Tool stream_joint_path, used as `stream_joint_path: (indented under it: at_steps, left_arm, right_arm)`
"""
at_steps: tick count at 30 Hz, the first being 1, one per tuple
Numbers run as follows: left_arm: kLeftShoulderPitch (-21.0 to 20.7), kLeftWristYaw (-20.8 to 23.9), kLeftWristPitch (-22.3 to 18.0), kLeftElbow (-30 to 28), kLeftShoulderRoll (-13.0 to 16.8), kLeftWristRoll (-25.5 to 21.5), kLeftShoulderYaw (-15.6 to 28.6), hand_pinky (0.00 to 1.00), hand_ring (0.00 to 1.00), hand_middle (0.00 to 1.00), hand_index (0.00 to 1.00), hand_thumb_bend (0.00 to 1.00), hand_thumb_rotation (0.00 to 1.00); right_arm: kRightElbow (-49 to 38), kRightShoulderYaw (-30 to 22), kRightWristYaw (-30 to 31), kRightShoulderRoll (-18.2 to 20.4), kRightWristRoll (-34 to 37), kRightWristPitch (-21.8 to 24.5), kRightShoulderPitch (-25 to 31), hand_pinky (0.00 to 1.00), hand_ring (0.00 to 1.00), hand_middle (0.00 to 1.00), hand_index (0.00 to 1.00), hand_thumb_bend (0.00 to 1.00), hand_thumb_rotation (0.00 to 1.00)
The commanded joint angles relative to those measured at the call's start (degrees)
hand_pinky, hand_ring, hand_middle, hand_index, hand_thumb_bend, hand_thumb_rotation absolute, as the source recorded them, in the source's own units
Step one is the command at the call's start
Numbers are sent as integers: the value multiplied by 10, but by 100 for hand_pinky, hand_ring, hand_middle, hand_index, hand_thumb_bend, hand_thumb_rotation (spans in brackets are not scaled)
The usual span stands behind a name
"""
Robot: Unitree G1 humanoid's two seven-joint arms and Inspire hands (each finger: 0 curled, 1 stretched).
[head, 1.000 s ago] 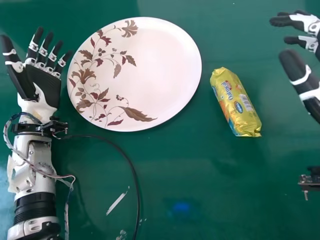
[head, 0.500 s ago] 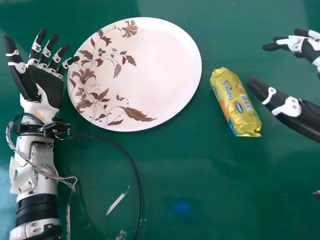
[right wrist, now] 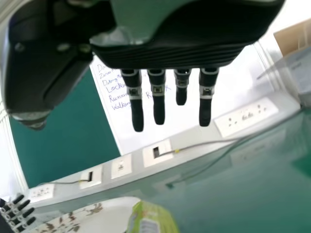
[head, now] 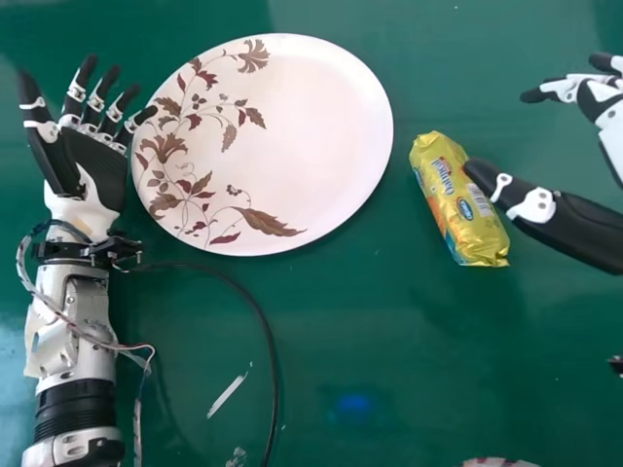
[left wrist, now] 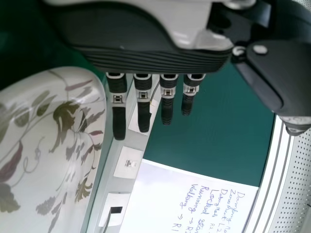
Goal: Pick up biscuit and place it in the plate
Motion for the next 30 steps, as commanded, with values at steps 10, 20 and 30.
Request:
stream_joint_path:
  at_steps: [10, 20, 30]
  left_arm:
    - [44, 18, 25, -12, -38, 1, -19, 64, 84, 95, 100, 100, 87]
    - [49, 22, 23, -21, -51, 12, -27, 65, 83, 94, 100, 100, 77]
    - [63, 35, 29, -48, -67, 12, -36, 66, 84, 95, 100, 100, 81]
  right_arm:
    - [-6, 6, 43, 277, -211, -197, -68, 77, 85, 87, 81, 94, 47]
    - [-6, 56, 46, 351, -300, -237, -77, 74, 85, 87, 81, 94, 47]
    - [-6, 104, 124, 312, -358, -214, -104, 73, 84, 87, 80, 93, 47]
